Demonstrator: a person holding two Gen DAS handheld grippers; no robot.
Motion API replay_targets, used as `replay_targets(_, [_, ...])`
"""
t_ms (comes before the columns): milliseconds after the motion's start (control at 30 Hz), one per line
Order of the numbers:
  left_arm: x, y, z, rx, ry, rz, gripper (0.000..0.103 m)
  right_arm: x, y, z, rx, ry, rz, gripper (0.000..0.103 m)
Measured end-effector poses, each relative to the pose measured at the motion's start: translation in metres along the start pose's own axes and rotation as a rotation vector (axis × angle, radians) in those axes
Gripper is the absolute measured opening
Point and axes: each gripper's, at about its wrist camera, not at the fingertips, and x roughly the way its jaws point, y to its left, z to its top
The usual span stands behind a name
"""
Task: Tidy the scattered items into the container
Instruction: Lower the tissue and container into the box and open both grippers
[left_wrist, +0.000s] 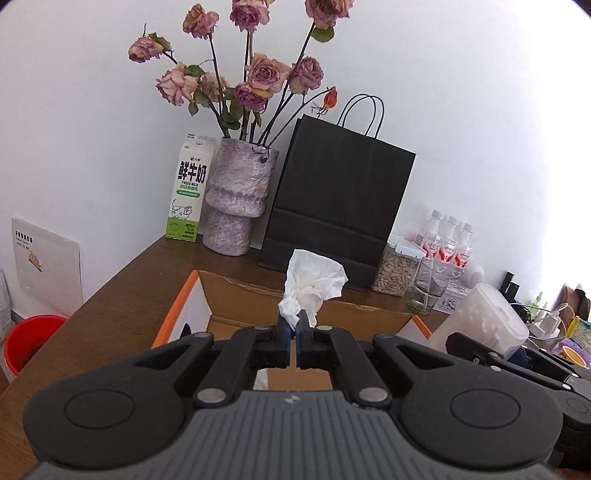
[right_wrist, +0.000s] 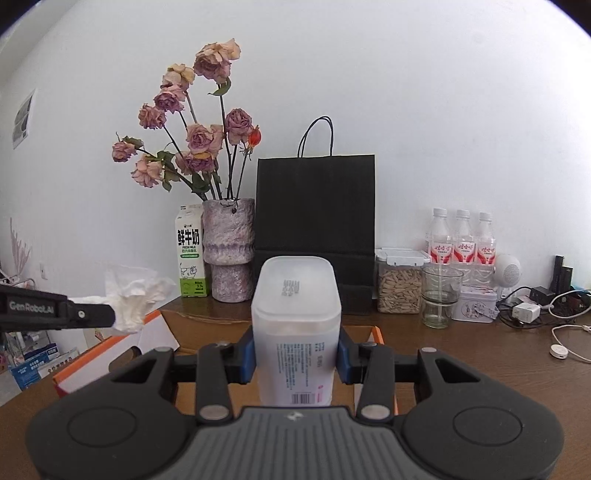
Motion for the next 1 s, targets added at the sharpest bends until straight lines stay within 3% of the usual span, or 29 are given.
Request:
replay_targets(133, [0.045, -0.001, 0.003, 0.002, 0.031, 0.033, 0.003, 0.039, -0.002, -0.002, 0.015, 0.041, 0.004, 0.040])
replay_targets(300, [0.068, 0.009, -0.012, 0.008, 0.113, 0.051, 0.003, 0.055, -0.009, -0.016, 0.040, 0.107, -0.003, 0.040])
replay_targets(867, [0.076, 0.015, -0.023, -0.014, 0.150, 0.056, 0.003, 0.059, -0.005, -0.031, 0.011, 0.136, -0.022, 0.040])
replay_targets(1000, [0.071, 0.012, -0.022, 0.006, 0.136, 0.059, 0.009, 0.056, -0.006, -0.032, 0.020, 0.135, 0.004, 0.042])
